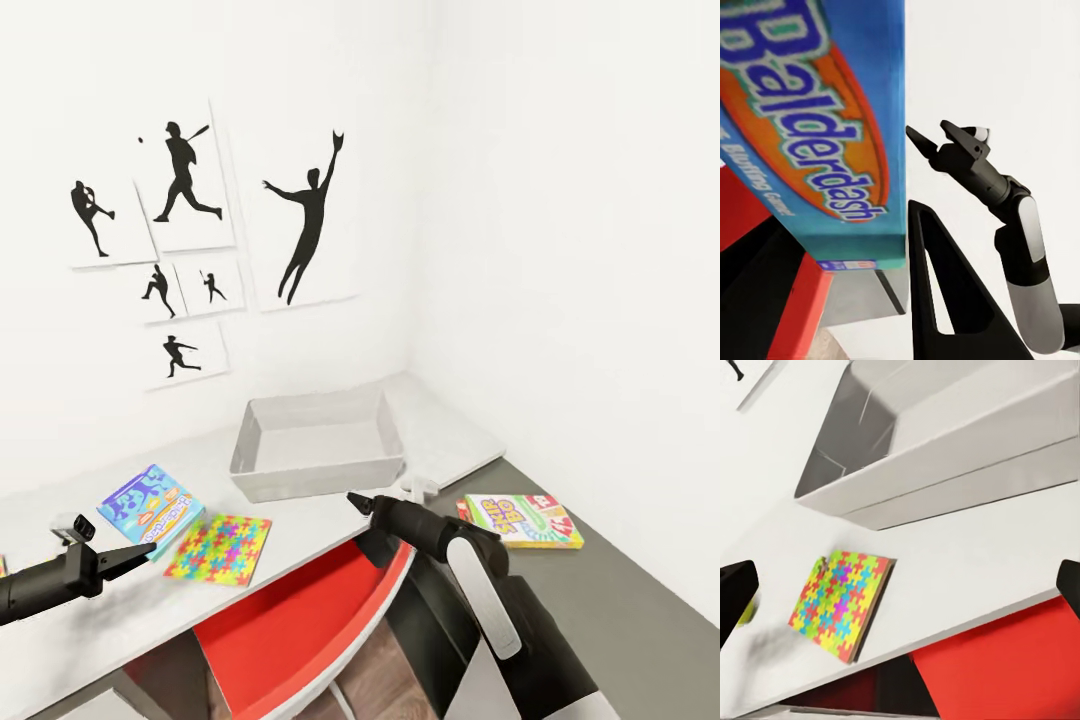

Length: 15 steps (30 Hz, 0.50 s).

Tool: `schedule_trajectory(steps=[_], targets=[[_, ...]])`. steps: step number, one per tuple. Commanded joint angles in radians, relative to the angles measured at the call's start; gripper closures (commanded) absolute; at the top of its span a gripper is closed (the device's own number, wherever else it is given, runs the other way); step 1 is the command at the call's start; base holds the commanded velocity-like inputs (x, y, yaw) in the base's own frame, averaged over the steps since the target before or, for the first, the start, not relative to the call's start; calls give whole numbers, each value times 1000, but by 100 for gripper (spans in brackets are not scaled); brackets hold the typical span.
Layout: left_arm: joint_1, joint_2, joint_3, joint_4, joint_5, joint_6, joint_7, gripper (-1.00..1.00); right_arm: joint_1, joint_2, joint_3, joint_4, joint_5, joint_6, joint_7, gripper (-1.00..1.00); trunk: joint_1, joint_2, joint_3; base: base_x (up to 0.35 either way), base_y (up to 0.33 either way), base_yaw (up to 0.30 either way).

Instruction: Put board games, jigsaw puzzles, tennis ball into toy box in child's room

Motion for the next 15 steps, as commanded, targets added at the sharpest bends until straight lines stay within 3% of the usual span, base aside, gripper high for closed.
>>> schedule_trajectory(steps=[1,9,15], targets=[[-1,0,0,0,2,10,-4,100,-1,0,-2,-1,2,5,3,-100,1,-1,-2,242,10,1],[-1,0,0,0,2,10,-4,100,0,-2,-5,5,2,6,5,-100,1,-1,-2,93,5,0],[-1,0,0,0,2,10,-4,100,-1,-2,-5,6,1,6,5,-100,1,-1,-2,156,108,0]])
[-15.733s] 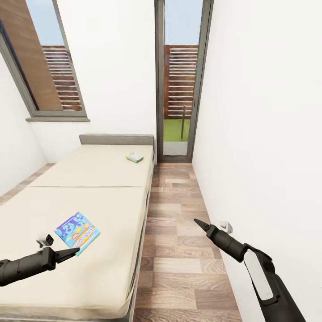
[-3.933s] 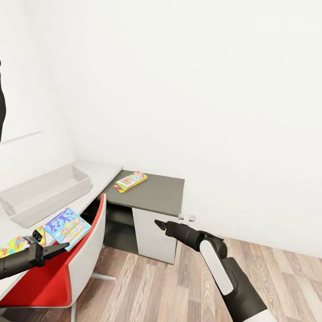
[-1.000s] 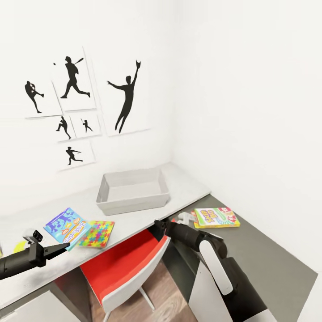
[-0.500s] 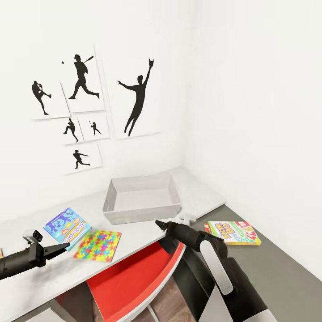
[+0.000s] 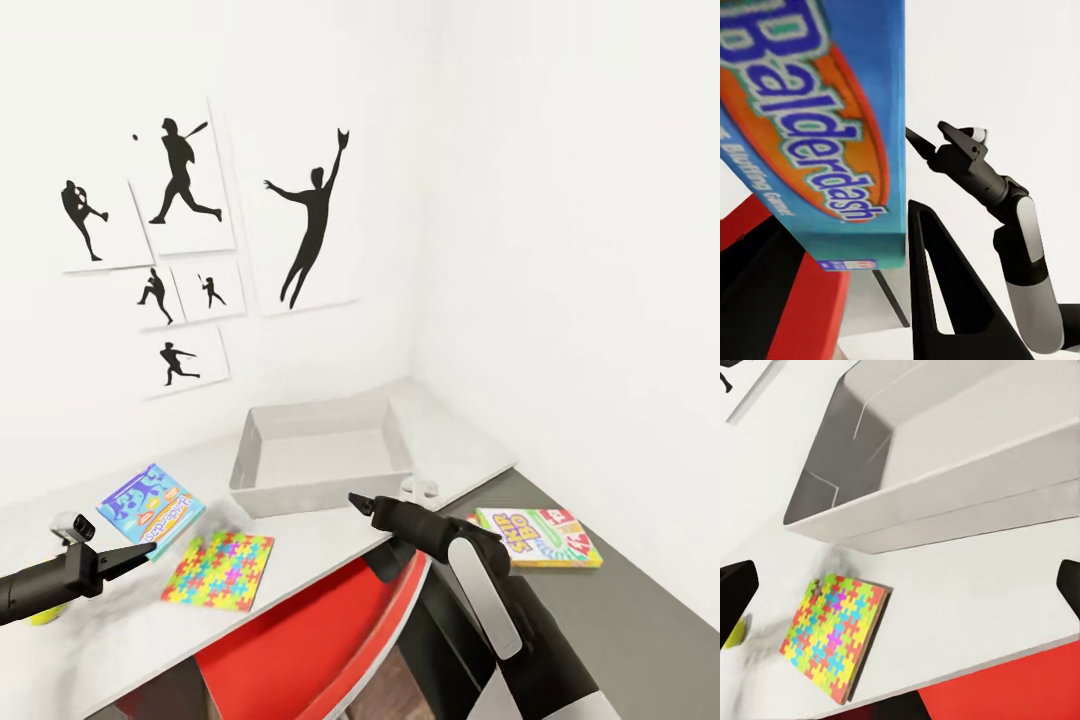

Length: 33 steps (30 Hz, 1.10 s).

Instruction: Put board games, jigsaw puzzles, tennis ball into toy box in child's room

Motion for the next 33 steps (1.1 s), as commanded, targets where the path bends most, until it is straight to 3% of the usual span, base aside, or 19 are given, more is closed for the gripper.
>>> schedule_trajectory(steps=[1,33], targets=[[-1,1,0,0,0,10,-4,100,-1,0,-1,-1,2,5,3,-100,1,-1,-2,83,41,0],[-1,1,0,0,0,9,-4,100,-1,0,-3,1,3,5,3,-100,1,-1,-2,119,33,0]])
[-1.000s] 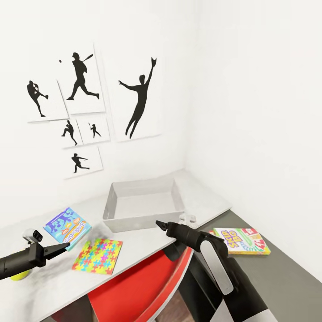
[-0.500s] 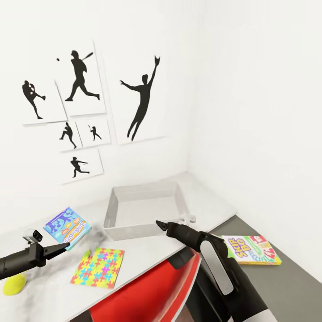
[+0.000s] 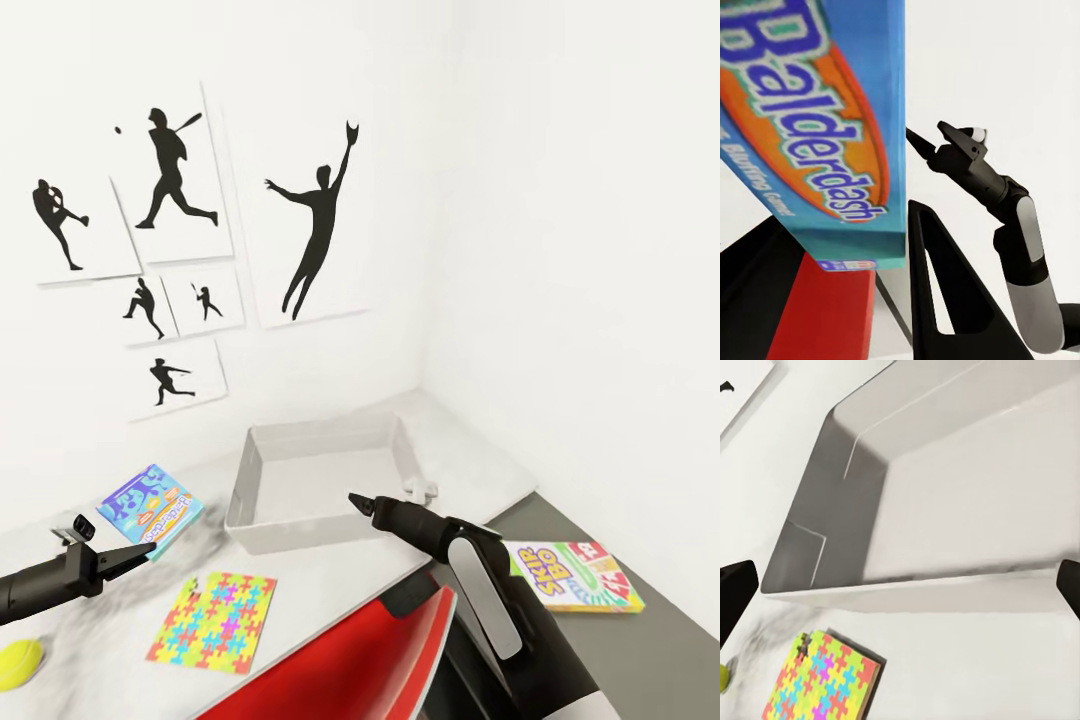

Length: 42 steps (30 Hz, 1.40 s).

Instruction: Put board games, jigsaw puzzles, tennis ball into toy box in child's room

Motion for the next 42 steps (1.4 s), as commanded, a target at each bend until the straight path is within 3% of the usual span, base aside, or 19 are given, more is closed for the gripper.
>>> schedule_trajectory(steps=[1,42], targets=[[-1,0,0,0,0,10,-4,100,-1,0,-1,-1,2,5,3,-100,0,-1,-2,91,0,0],[-1,-1,0,0,0,10,-4,100,-1,0,0,-1,2,5,3,-100,0,-1,-2,59,7,0]])
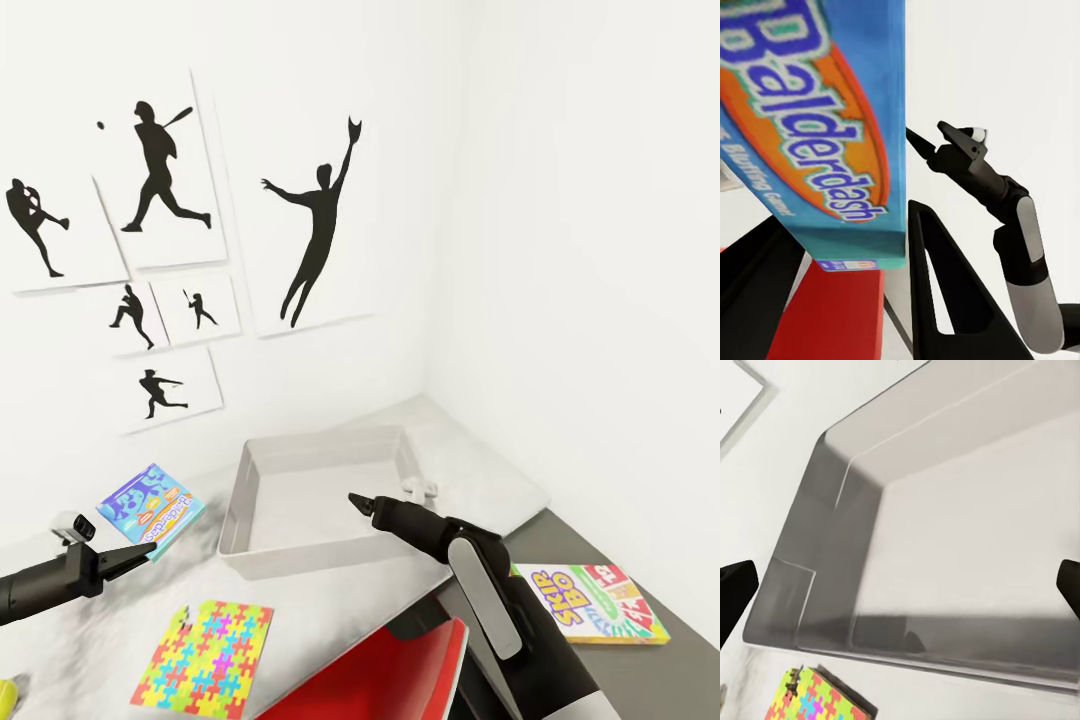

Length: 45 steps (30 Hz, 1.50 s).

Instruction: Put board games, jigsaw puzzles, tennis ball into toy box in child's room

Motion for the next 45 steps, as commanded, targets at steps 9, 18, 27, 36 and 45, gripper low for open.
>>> schedule_trajectory(steps=[9,18,27,36,45], targets=[[-1,0,0,0,0,10,-4,100,-1,1,-1,-5,-1,6,3,-100,0,-1,-2,16,0,0],[-1,1,0,0,0,10,-4,100,-1,2,-1,-13,-1,5,3,-100,0,-1,-2,11,0,0],[-1,0,0,0,0,10,-4,100,-1,0,-3,-12,-1,5,3,-100,0,-1,-2,0,0,0],[-1,1,3,-1,0,11,-4,100,-1,-3,-8,-16,-6,8,3,-100,0,-1,-2,0,0,0],[-115,-6,-9,-22,-5,21,-4,100,8,-55,-8,-93,-15,17,4,-100,0,-1,-2,0,0,0]])
